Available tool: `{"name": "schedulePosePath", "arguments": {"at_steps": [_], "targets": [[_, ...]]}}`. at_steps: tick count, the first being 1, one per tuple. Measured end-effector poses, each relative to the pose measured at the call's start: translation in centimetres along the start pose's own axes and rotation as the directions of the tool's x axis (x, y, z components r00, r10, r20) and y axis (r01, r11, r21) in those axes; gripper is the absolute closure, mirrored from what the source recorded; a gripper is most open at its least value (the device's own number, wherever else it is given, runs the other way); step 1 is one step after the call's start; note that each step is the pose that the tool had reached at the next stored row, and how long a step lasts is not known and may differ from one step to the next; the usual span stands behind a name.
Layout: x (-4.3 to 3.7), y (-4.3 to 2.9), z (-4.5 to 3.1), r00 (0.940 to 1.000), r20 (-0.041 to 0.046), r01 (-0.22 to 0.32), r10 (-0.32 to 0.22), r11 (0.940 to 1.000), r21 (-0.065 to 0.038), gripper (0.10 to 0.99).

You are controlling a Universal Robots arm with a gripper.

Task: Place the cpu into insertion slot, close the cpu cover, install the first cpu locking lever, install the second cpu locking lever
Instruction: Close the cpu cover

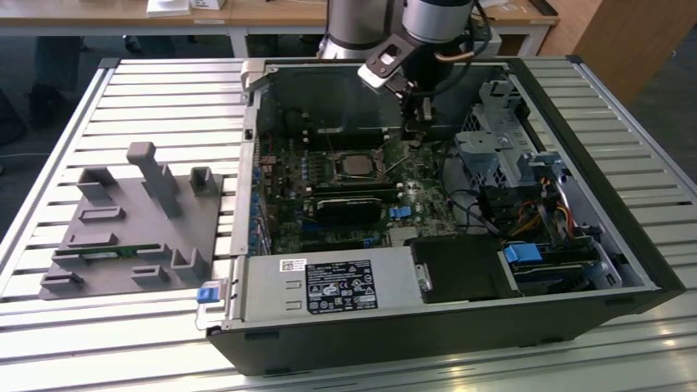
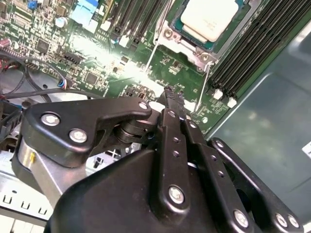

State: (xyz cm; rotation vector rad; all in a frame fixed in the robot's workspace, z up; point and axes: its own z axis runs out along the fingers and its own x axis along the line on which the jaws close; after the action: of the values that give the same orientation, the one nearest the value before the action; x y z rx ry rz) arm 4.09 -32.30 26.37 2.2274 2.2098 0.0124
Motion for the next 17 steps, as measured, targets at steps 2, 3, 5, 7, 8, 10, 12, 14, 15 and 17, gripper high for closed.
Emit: {"name": "schedulePosePath", "arguments": {"at_steps": [2, 3, 5, 7, 8, 10, 12, 14, 15, 17], "targets": [[0.03, 0.25, 0.04, 1.0000, 0.0003, 0.000, 0.000, 1.0000, 0.000, 0.980], [0.04, 0.42, 0.07, 1.0000, 0.0001, 0.000, 0.000, 1.0000, 0.000, 0.980], [0.07, 0.69, 0.17, 1.0000, -0.0001, 0.000, 0.000, 1.0000, 0.000, 0.980], [0.11, 0.99, 0.23, 1.0000, 0.0000, 0.000, 0.000, 1.0000, 0.000, 0.980], [0.13, 1.09, 0.26, 1.0000, 0.0000, 0.000, 0.000, 1.0000, 0.000, 0.980], [0.15, 1.33, 0.33, 1.0000, 0.0001, 0.000, 0.000, 1.0000, 0.000, 0.980], [0.23, 1.51, 0.44, 1.0000, 0.0001, -0.003, 0.003, 1.0000, 0.000, 0.980], [0.30, 1.65, 0.54, 0.9999, 0.0002, -0.010, 0.010, 0.9999, 0.000, 0.980], [0.33, 1.71, 0.59, 0.9999, 0.0001, -0.014, 0.014, 0.9999, 0.000, 0.980], [0.38, 1.87, 0.71, 0.9999, 0.0001, -0.015, 0.015, 0.9999, 0.000, 0.980]]}}
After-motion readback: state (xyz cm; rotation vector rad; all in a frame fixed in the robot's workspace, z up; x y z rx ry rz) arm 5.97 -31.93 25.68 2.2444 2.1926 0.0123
